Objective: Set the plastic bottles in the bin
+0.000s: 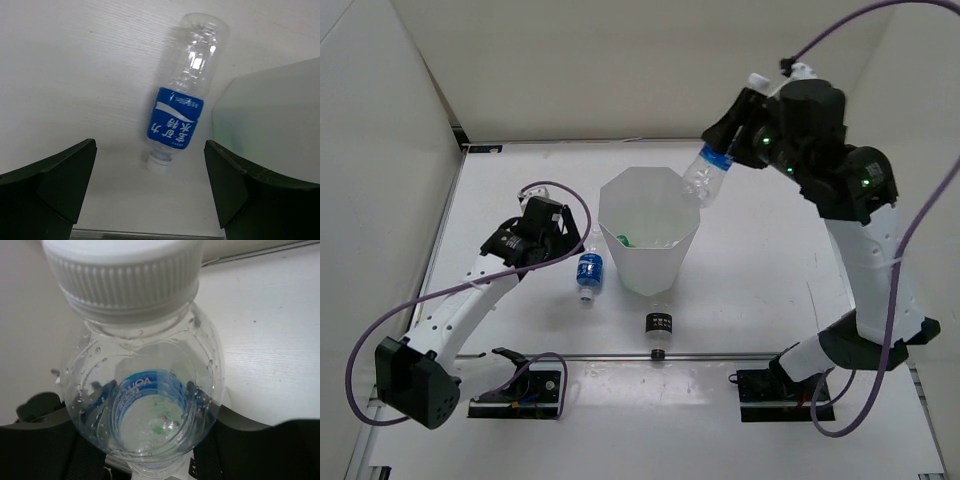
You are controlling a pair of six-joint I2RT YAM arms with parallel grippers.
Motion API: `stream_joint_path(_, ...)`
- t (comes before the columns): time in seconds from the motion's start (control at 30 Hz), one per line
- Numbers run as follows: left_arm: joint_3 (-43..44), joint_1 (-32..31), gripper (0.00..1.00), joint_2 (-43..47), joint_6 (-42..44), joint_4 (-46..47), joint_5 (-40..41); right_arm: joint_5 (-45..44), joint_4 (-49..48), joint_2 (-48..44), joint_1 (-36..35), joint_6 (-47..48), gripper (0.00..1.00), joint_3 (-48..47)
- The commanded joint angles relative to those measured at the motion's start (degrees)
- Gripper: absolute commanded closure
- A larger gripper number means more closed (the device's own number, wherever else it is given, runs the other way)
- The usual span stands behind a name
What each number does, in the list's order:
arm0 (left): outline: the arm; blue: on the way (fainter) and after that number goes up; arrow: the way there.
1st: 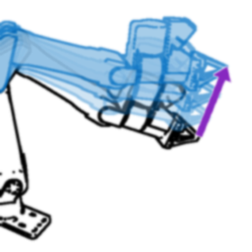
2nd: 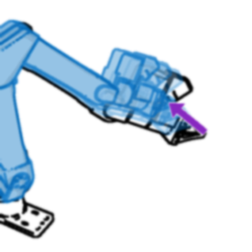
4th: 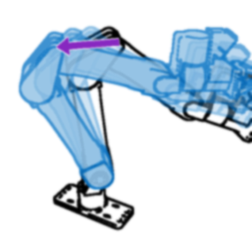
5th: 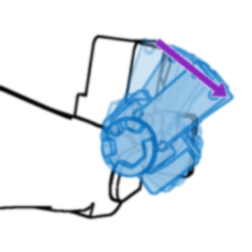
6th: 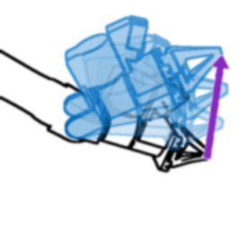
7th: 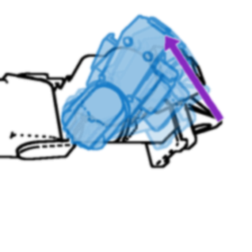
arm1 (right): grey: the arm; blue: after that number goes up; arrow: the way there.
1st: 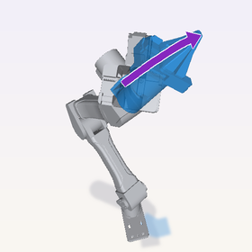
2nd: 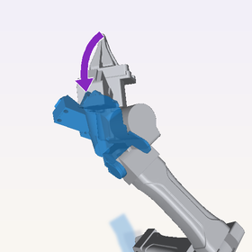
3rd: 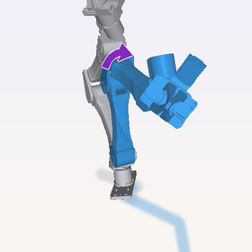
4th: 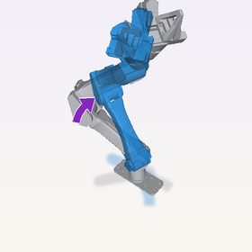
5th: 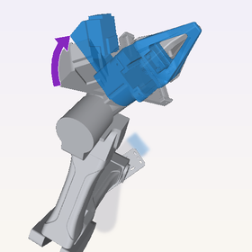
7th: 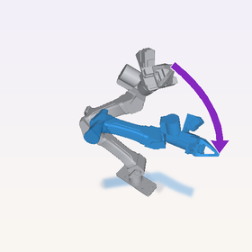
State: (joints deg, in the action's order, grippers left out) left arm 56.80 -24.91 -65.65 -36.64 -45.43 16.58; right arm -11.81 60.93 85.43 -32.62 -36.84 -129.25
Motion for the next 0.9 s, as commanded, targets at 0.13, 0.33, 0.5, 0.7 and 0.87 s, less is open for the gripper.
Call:
stream_joint_path(0.13,-0.5,-0.6,0.00,-5.9,0.8,9.0,-5.5,-12.0,3.7,13.9,-13.8,12.0,0.00,-0.1)
stream_joint_path(0.33,0.0,-0.6,0.00,-10.6,1.3,10.9,-4.1,-19.3,5.4,9.4,-14.8,10.5,0.00,1.0)
stream_joint_path(0.5,1.6,-0.6,0.00,-18.9,1.8,12.8,-6.4,-18.8,3.2,3.2,-14.2,10.5,0.00,5.1)
stream_joint_path(0.7,2.7,-0.6,0.00,-25.6,1.8,14.1,-7.6,-19.3,6.4,3.8,-14.2,12.1,0.00,3.0)
stream_joint_path(0.87,3.2,-0.6,0.14,-27.2,1.8,14.1,-6.7,-20.7,6.4,1.4,-14.2,12.8,0.00,6.9)
